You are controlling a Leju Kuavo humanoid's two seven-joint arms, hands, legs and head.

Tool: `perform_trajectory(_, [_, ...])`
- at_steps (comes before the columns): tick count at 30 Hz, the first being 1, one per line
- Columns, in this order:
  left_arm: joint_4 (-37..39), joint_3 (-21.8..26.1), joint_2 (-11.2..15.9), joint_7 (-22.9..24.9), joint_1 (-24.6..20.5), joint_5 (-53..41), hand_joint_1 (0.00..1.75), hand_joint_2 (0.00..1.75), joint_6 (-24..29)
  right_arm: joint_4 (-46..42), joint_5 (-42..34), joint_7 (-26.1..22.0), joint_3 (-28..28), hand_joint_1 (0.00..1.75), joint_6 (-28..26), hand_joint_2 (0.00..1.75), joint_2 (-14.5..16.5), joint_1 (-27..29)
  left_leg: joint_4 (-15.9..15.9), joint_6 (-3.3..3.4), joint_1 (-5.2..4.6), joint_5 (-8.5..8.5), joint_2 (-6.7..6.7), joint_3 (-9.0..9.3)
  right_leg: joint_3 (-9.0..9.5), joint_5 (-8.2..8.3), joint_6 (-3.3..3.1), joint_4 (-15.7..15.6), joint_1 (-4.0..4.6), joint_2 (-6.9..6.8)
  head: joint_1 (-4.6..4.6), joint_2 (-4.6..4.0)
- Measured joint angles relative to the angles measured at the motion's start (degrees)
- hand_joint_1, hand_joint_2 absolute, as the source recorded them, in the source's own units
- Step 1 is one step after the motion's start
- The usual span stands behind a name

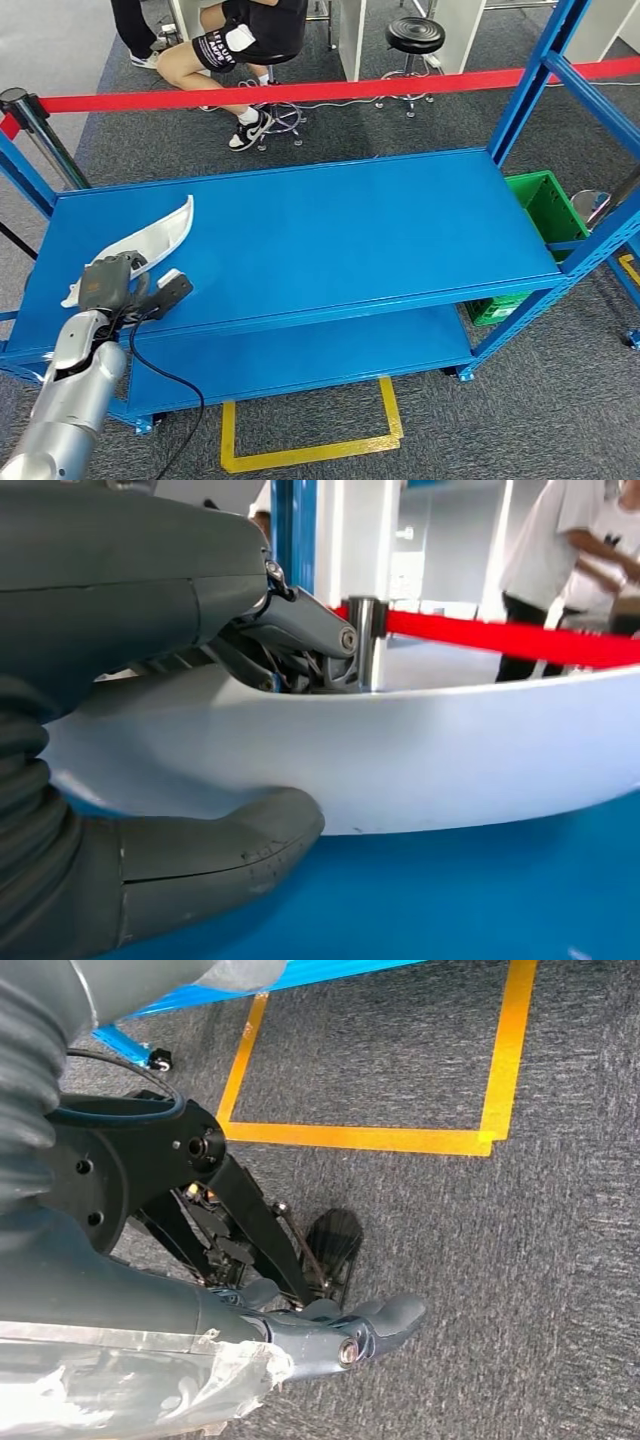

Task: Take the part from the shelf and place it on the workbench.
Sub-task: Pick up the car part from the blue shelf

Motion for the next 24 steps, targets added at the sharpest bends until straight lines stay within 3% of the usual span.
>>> perform_trajectory(12, [-19.5, -3.09, -3.34, -2.15, 10.48, 2.48, 1.75, 1.75, 2.22, 0.01, 0.0, -0.05, -0.23, 0.0, -0.25, 1.75, 0.0, 0.14, 0.0, 0.01, 0.0, -0.02, 0.0, -0.09, -0.08, -0.01, 0.01, -0.02, -0.01, 0.0, 0.01, 0.0])
perform_trajectory(20, [-25.11, -4.23, -4.53, -3.24, 13.0, 4.12, 1.75, 1.75, 1.79, 0.01, 0.01, -0.12, -0.51, 0.0, -0.38, 1.75, -0.02, 0.17, 0.0, 0.0, 0.0, 0.01, 0.0, -0.08, -0.11, 0.0, 0.0, 0.01, 0.0, -0.01, -0.01, 0.01])
perform_trajectory(24, [-28.75, -6.33, -6.51, -4.91, 16.07, 5.33, 1.75, 1.75, 1.75, 0.01, 0.02, -0.59, -1.75, 0.0, 0.48, 1.75, -0.17, 0.24, 0.12, 0.14, -0.13, -0.09, -0.01, -0.11, -0.07, 0.02, 0.07, -0.08, -0.15, 0.0, -0.01, 0.0])
